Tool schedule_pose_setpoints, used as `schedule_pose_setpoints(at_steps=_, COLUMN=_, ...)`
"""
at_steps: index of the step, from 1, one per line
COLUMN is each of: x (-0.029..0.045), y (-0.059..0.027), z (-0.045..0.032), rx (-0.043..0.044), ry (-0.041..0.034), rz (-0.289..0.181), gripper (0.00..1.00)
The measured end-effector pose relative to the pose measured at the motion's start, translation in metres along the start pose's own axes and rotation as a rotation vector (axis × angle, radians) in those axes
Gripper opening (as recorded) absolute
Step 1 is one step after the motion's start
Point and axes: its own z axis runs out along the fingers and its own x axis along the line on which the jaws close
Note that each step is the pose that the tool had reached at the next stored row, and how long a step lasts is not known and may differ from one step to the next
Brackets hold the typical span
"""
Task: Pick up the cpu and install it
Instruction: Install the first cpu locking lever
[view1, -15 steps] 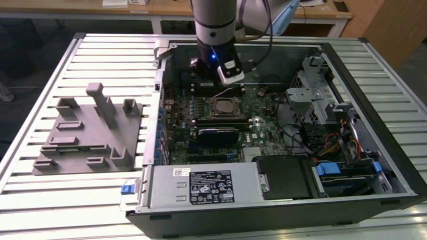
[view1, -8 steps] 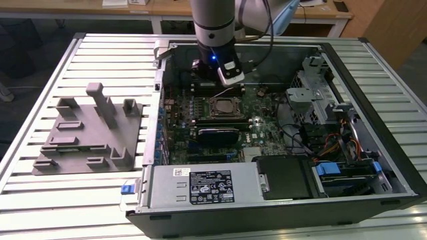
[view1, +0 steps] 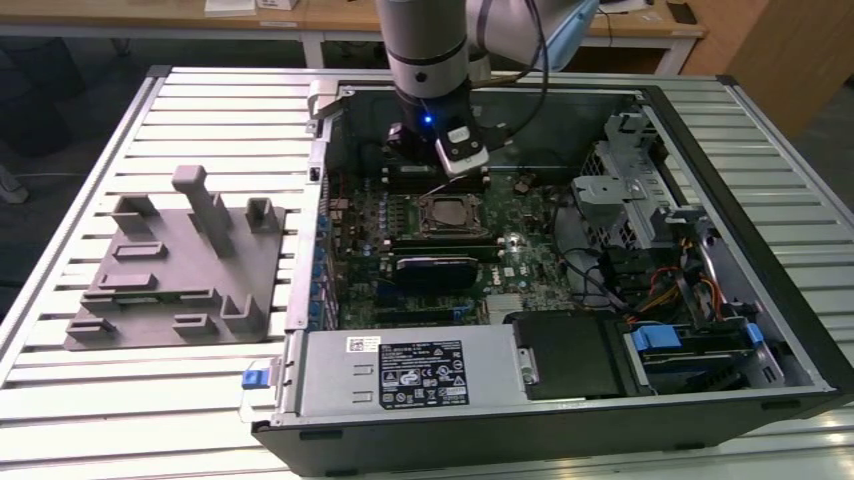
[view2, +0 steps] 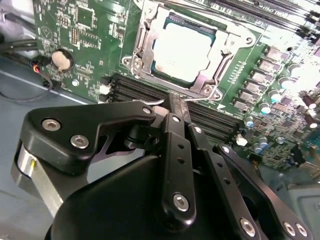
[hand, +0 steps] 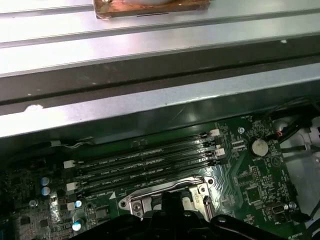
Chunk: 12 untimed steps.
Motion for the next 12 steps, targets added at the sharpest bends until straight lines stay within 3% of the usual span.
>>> schedule_pose_setpoints(at_steps=5, x=0.0001, y=-0.0007, z=0.0045, rx=0.0063, ry=-0.0097, rz=0.045, gripper=0.11)
schedule_pose_setpoints(at_steps=12, x=0.0006, y=0.0048, z=0.0106, rx=0.0074, ry=-0.0116, rz=0.054, gripper=0.11)
